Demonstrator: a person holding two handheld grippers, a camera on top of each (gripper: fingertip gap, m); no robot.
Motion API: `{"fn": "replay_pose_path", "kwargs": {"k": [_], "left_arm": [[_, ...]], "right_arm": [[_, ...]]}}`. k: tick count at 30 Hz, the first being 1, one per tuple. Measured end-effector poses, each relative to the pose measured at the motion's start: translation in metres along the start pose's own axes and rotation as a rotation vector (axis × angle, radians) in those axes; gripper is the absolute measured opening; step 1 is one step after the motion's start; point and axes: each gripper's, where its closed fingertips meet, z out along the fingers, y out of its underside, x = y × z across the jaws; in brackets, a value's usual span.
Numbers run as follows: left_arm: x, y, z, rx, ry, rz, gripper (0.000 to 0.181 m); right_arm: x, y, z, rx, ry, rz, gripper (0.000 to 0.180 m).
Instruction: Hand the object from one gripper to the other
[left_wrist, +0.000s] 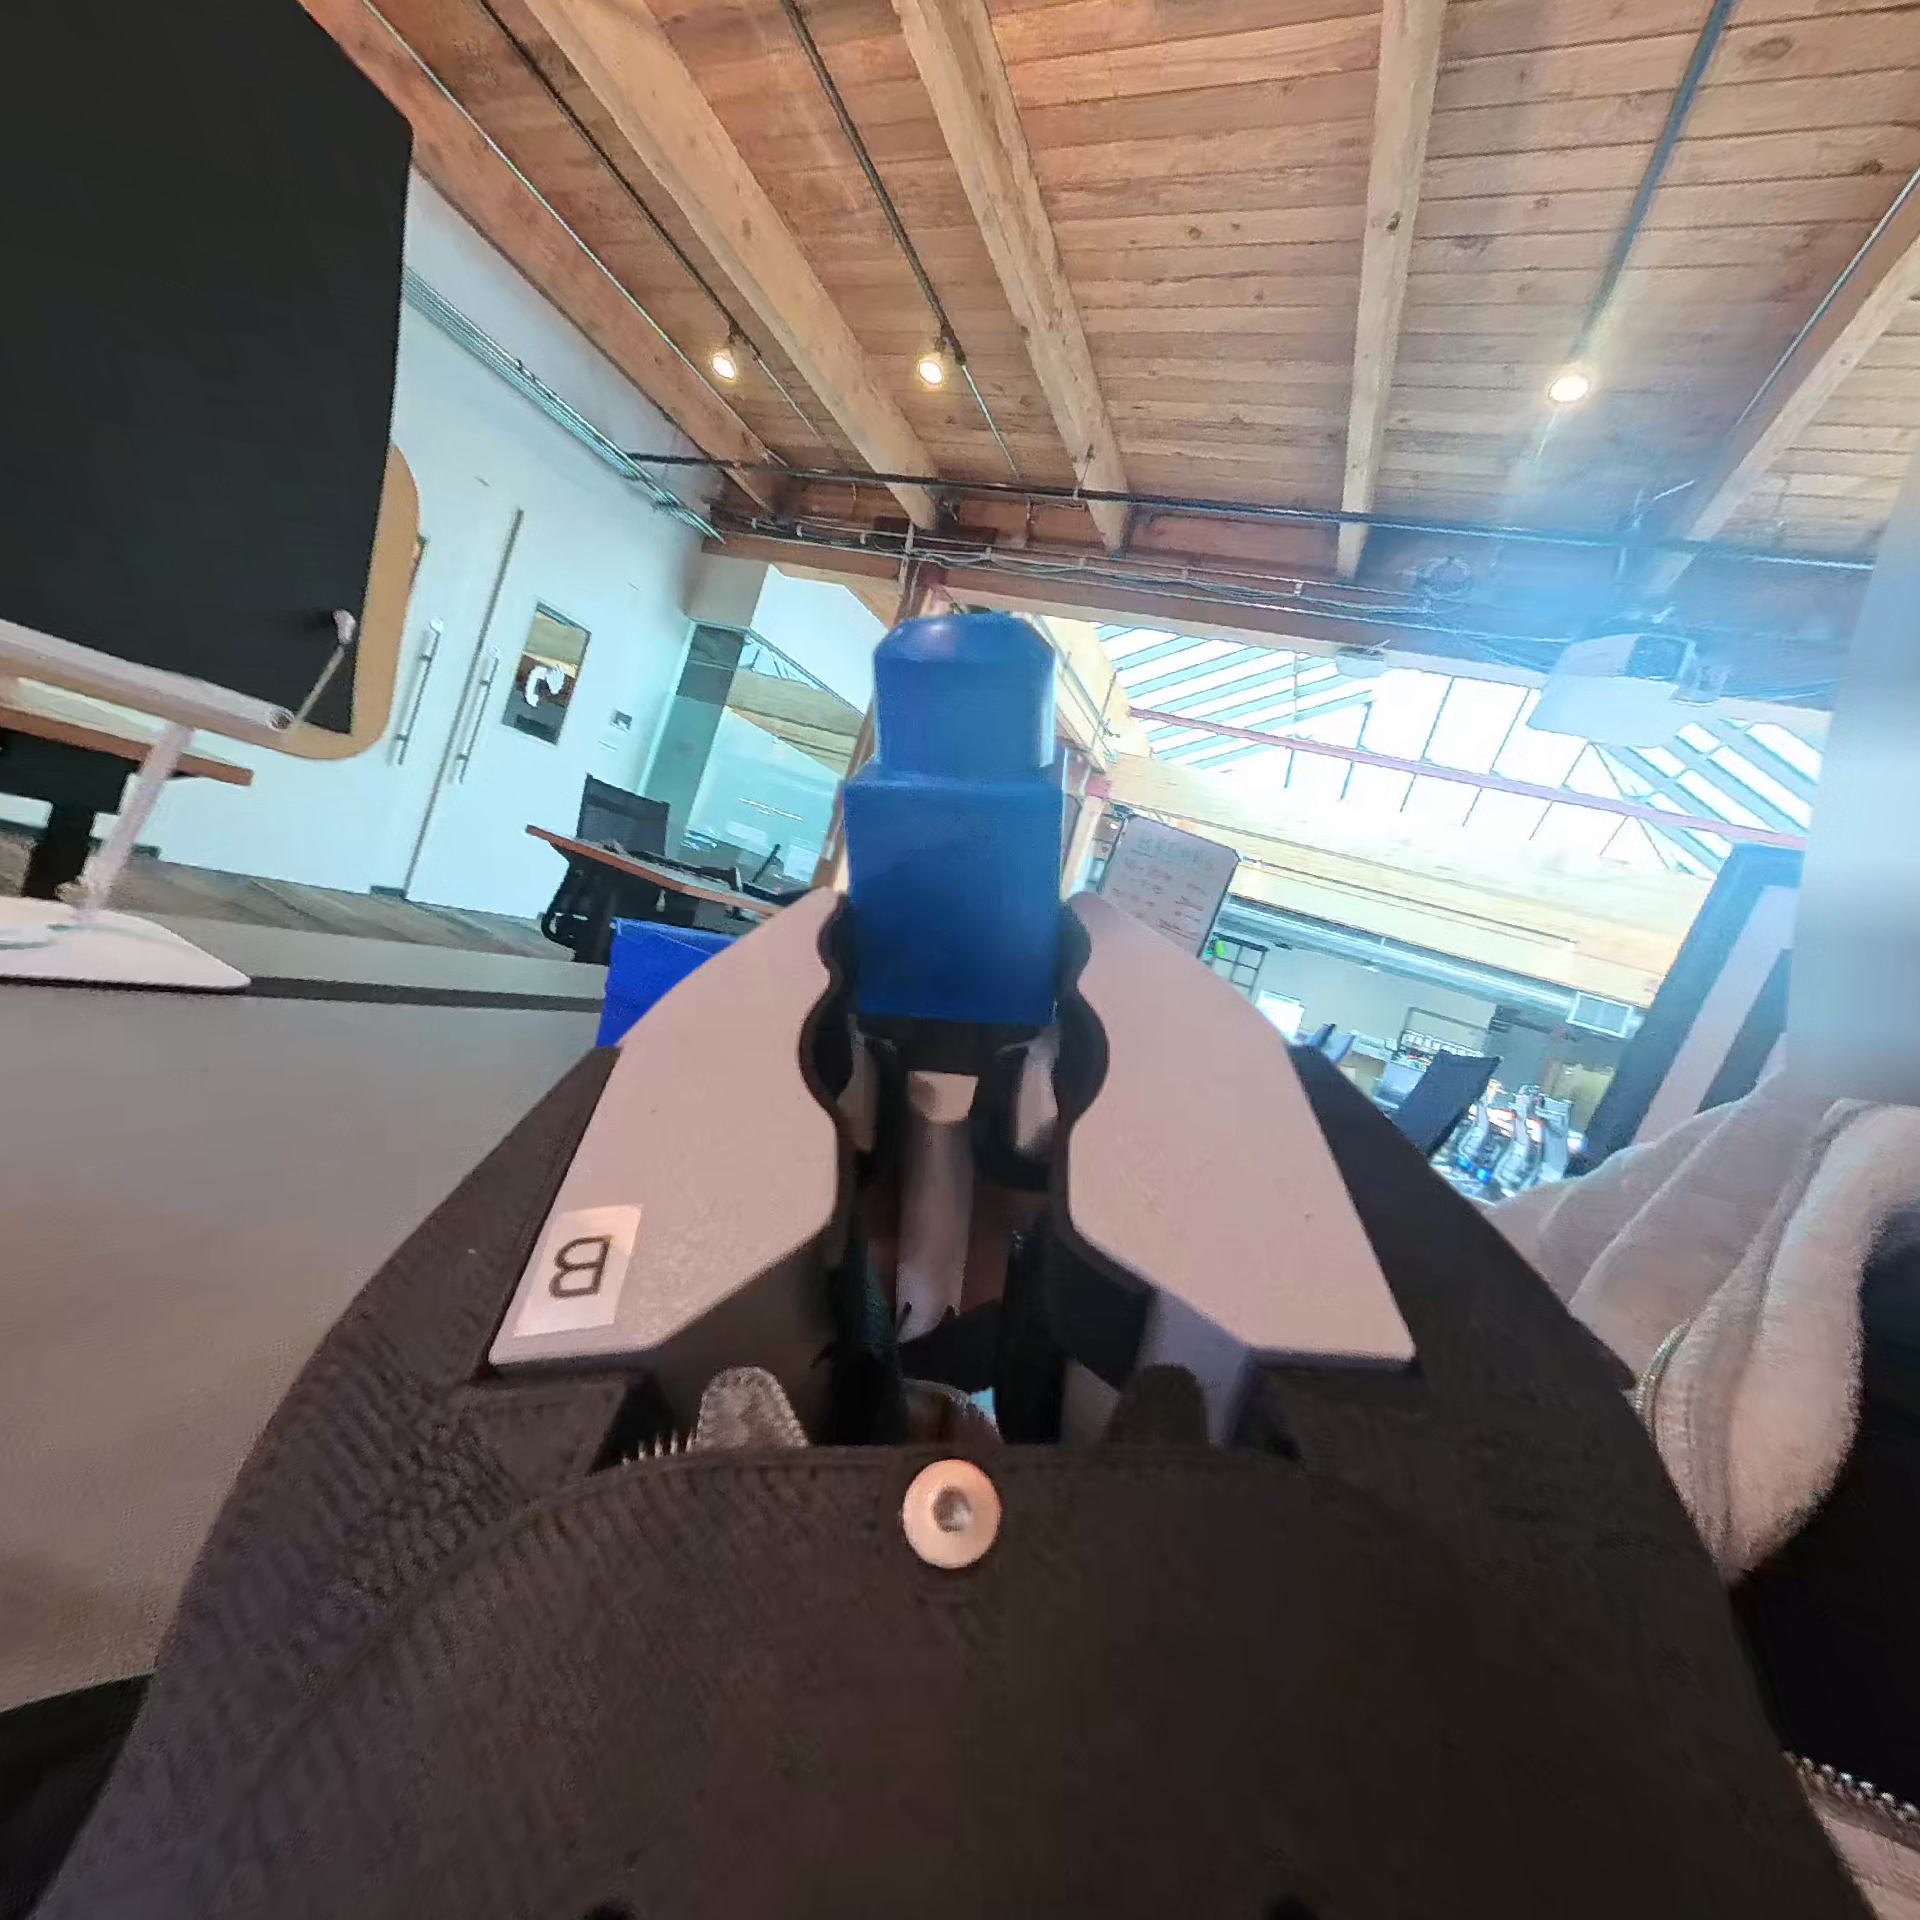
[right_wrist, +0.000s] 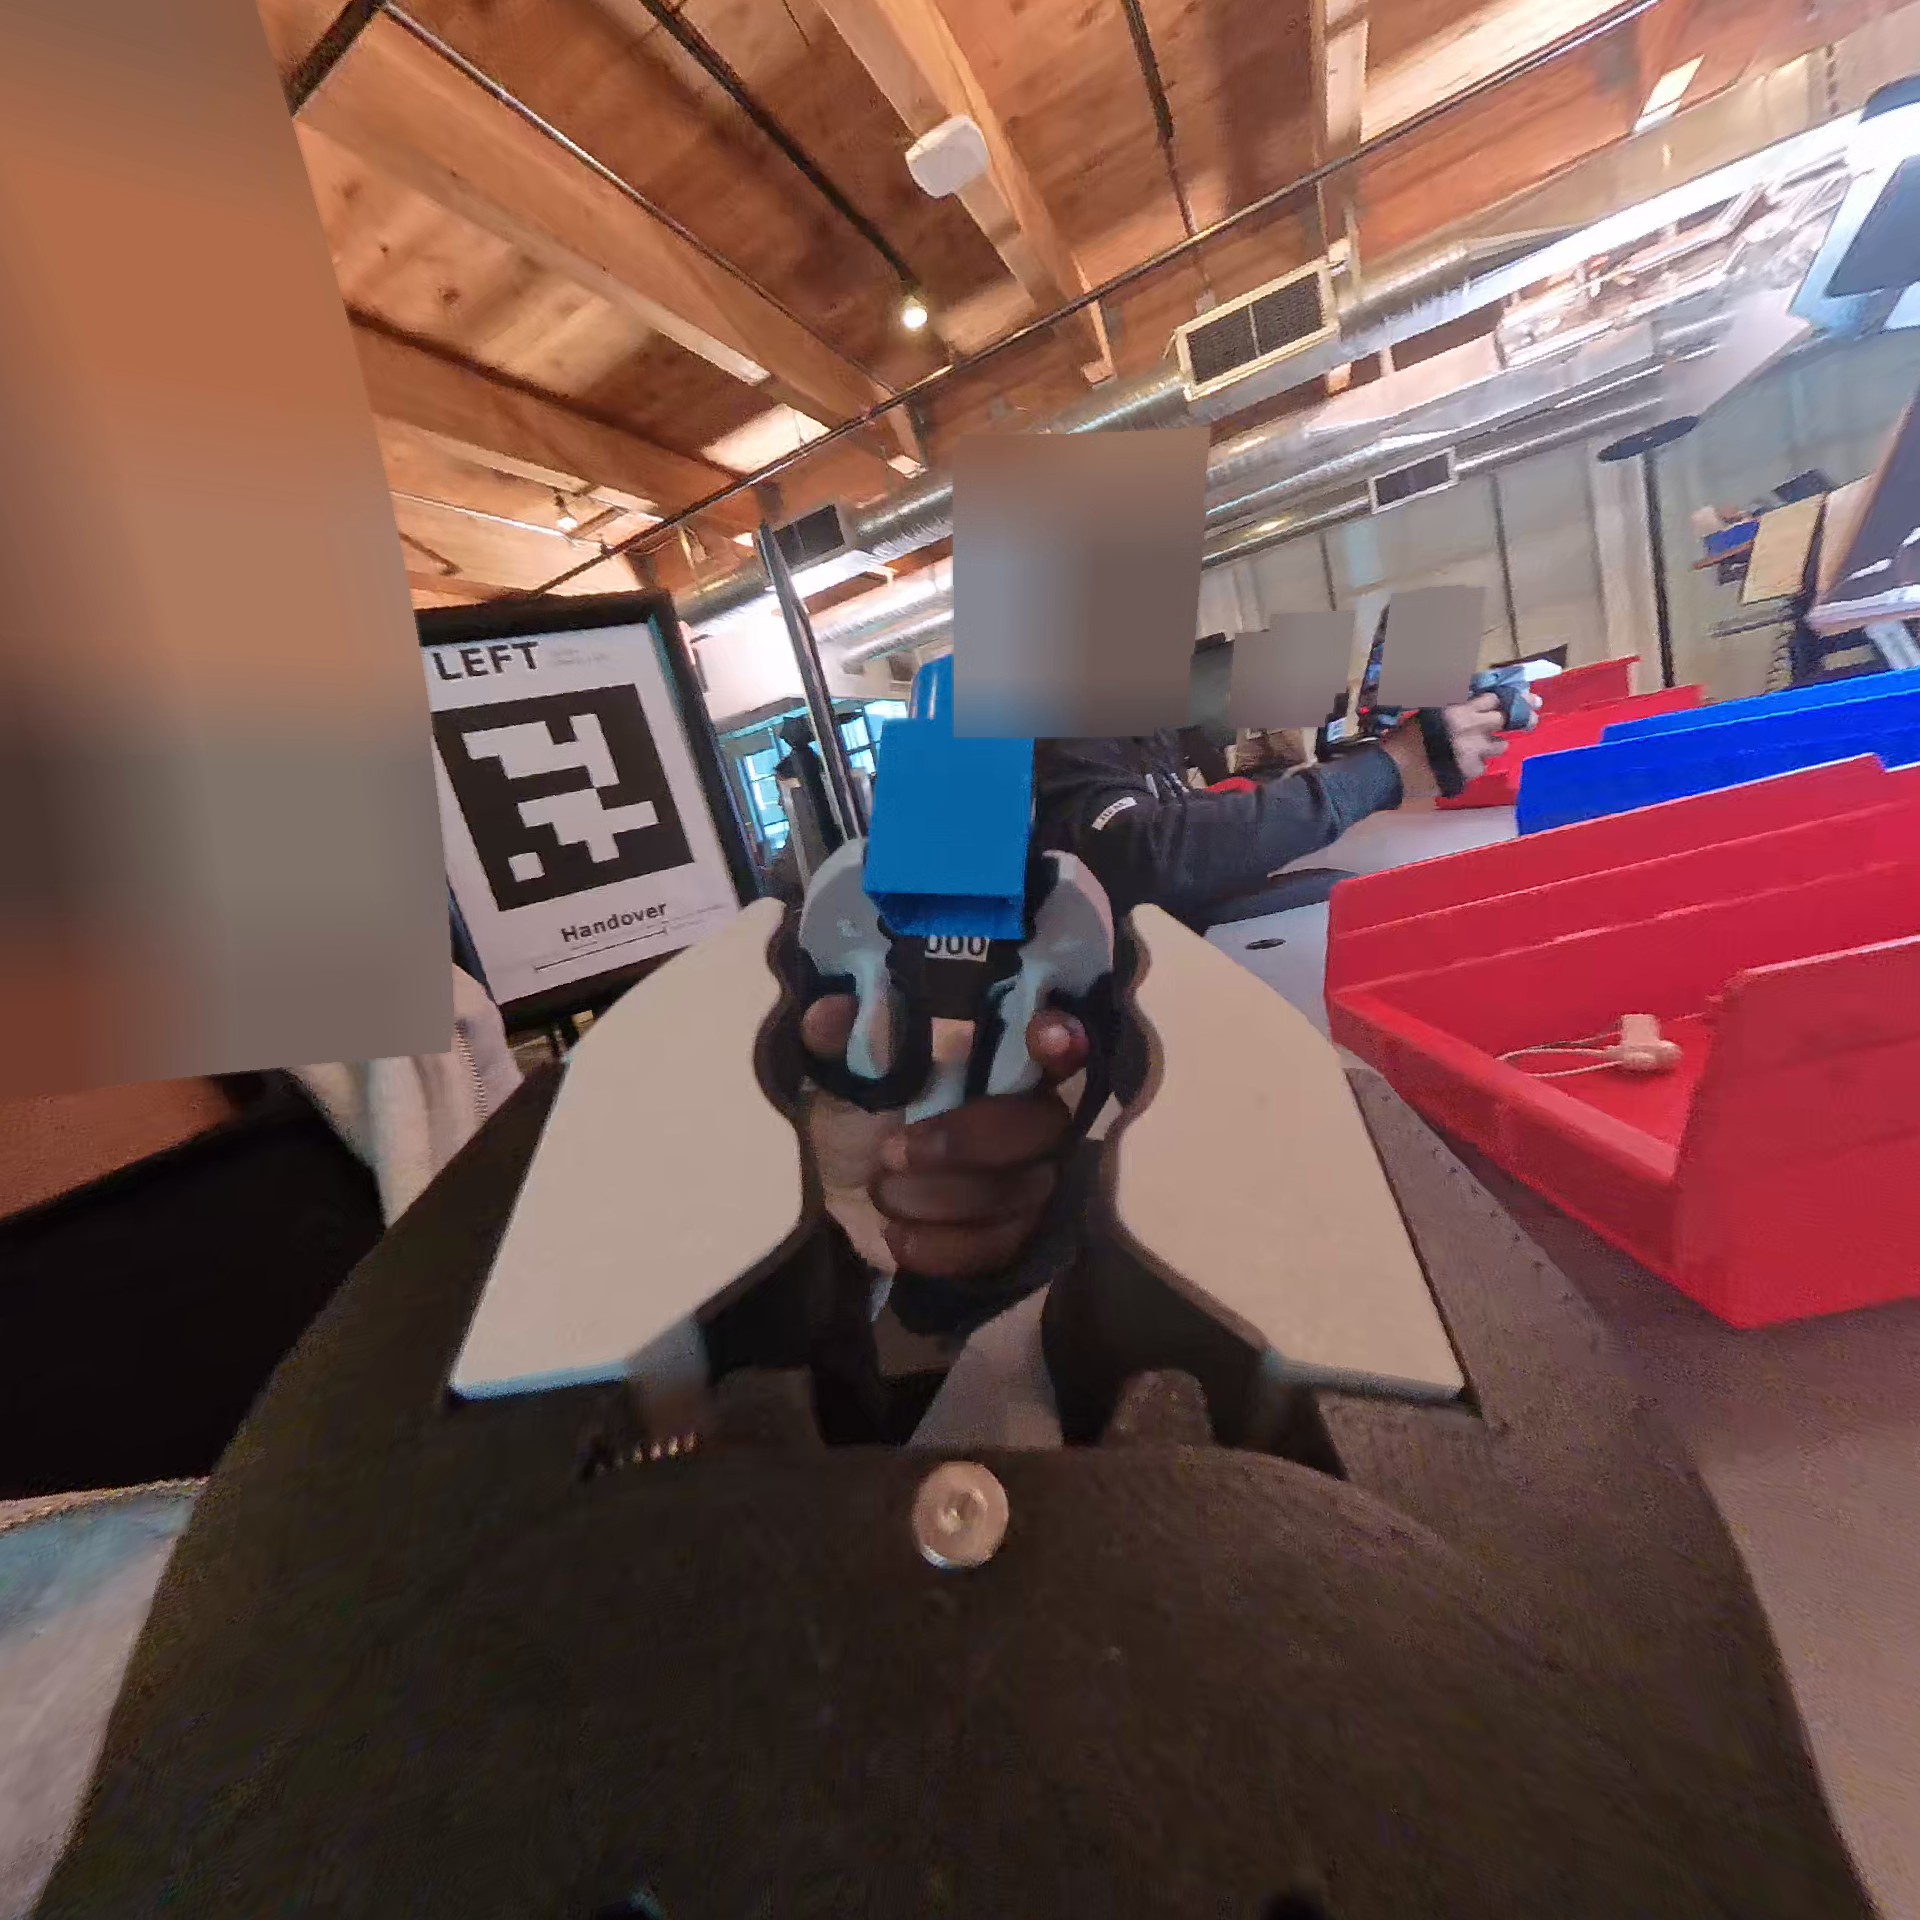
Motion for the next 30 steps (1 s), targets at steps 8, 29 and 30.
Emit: {"fn": "replay_pose_path", "kwargs": {"k": [8, 29, 30], "left_arm": [[-0.005, 0.029, 0.004, -0.110, -0.064, 0.091, 0.036], [0.006, 0.007, -0.003, -0.017, -0.007, 0.087, 0.035], [0.006, 0.000, -0.003, 0.065, -0.001, 0.033, 0.034]], "right_arm": [[-0.005, 0.002, 0.002, -0.015, -0.004, -0.032, 0.050], [-0.010, 0.016, -0.004, -0.237, -0.004, -0.192, 0.052], [-0.008, 0.013, -0.004, -0.188, 0.000, -0.162, 0.061]]}}
